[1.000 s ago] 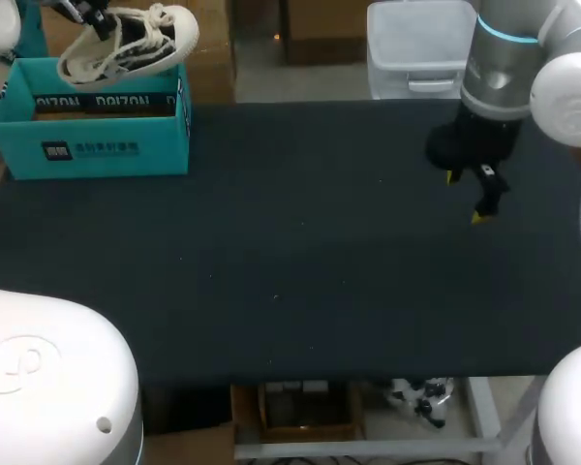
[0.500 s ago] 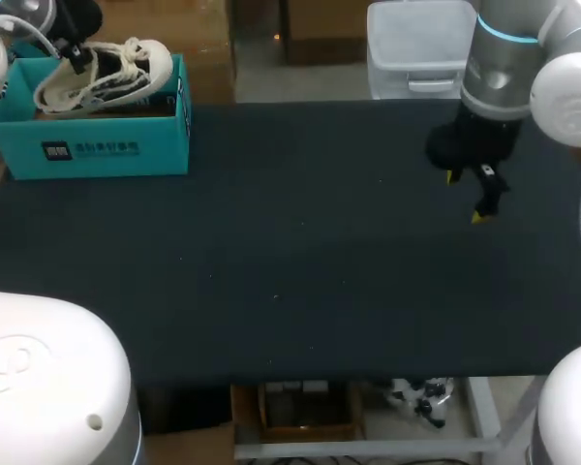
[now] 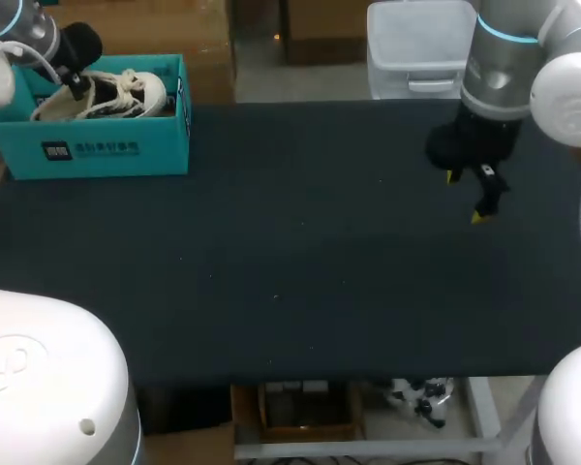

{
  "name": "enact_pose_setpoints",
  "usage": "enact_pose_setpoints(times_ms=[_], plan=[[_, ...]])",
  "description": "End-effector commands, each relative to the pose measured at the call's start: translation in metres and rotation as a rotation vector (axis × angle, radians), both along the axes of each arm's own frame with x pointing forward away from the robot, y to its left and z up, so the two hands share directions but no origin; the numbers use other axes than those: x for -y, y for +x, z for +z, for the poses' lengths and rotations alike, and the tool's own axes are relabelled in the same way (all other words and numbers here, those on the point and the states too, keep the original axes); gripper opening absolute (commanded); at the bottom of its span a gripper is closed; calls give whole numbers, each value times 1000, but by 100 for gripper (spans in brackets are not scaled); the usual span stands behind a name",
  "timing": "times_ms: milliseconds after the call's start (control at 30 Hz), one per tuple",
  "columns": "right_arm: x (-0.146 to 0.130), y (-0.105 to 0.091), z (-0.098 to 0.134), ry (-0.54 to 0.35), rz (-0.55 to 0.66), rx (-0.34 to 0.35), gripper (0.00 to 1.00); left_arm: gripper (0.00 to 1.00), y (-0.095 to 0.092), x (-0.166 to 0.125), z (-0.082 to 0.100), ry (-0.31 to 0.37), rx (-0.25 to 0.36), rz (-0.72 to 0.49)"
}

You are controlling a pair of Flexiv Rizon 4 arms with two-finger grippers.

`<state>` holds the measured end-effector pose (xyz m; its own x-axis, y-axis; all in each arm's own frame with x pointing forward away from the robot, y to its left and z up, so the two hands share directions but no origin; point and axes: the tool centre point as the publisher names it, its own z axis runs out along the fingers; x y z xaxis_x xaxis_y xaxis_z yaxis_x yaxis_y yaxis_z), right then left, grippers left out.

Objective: Open the shoe tongue, take the insole out of the shoe, put the insole back into the shoe, and pack the shoe into the shoebox

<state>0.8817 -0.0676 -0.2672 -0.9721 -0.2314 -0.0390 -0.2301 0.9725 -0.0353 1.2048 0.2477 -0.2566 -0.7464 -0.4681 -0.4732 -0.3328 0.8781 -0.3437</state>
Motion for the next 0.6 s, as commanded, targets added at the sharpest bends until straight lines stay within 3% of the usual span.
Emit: enact_pose_setpoints(times_ms=[33, 67, 100, 133, 167, 433, 600], plan=[[0, -1, 0, 1, 1, 0, 100, 0, 23, 2, -12, 11, -20, 12], [0, -1, 0, 1, 1, 0, 100, 0, 23, 1, -13, 17, -21, 15], [0, -1, 0, 1, 1, 0, 100, 27, 25, 1, -16, 35, -13, 22], [0, -1, 0, 1, 1, 0, 100, 76, 25, 1, -19, 47, -5, 27], [0, -1, 0, 1, 1, 0, 100, 100, 26, 1, -20, 48, -4, 29], [0, -1, 0, 1, 1, 0, 100, 100, 19, 5, -21, 33, -25, 24], [0, -1, 0, 1, 1, 0, 100, 100, -2, 18, 1, -20, -21, -2]])
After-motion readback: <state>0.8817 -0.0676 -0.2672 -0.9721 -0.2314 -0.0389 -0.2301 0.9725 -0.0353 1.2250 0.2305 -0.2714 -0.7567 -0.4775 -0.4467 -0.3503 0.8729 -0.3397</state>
